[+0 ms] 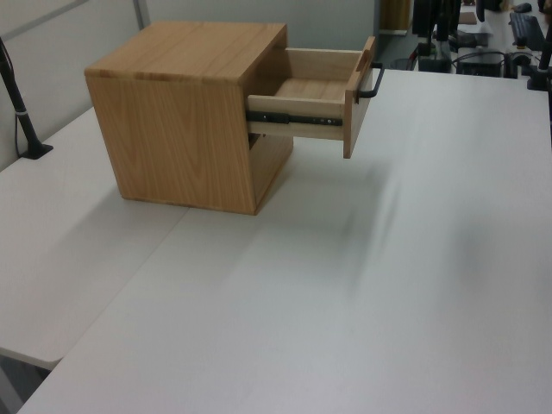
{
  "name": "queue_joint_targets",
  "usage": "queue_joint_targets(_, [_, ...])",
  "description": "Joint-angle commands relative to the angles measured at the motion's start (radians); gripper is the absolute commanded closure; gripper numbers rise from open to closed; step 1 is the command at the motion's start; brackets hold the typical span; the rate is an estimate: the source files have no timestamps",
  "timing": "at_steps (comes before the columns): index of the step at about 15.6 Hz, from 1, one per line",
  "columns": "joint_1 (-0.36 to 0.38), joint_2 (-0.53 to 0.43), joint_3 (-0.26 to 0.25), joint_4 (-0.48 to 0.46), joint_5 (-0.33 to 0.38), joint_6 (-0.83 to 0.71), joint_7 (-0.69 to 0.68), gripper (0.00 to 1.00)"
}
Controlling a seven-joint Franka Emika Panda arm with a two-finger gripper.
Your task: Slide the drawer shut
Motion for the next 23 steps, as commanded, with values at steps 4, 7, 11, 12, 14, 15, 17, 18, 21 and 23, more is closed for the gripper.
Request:
queue_joint_targets(4, [-0.006,-0.009,0.011,-0.01,-0.026,-0.037,-0.09,0.08])
queue_joint_targets(7, [-0.008,-0.007,0.011,-0.01,-0.027,-0.051,-0.124,0.6])
queue_joint_targets(11, [-0.004,0.005,0.013,-0.039,-0.026,-0.048,-0.151,0.94])
queue_joint_targets(12, [-0.004,0.019,0.013,-0.048,-0.026,-0.043,-0.185,0.98])
queue_joint_targets(14, [-0.004,0.051,0.013,-0.047,-0.029,-0.034,-0.239,0.99])
queue_joint_targets(15, [-0.004,0.075,0.013,-0.045,-0.029,-0.013,-0.254,0.99])
queue_joint_targets(17, [-0.006,0.111,0.011,-0.045,-0.029,0.076,-0.279,1.0])
queue_joint_targets(18, [-0.006,0.129,0.011,-0.042,-0.029,0.122,-0.292,1.0])
queue_joint_targets(21, [-0.006,0.163,0.008,-0.042,-0.049,0.269,-0.303,1.0])
queue_joint_targets(23, [-0.004,0.191,0.008,-0.041,-0.055,0.364,-0.302,0.99])
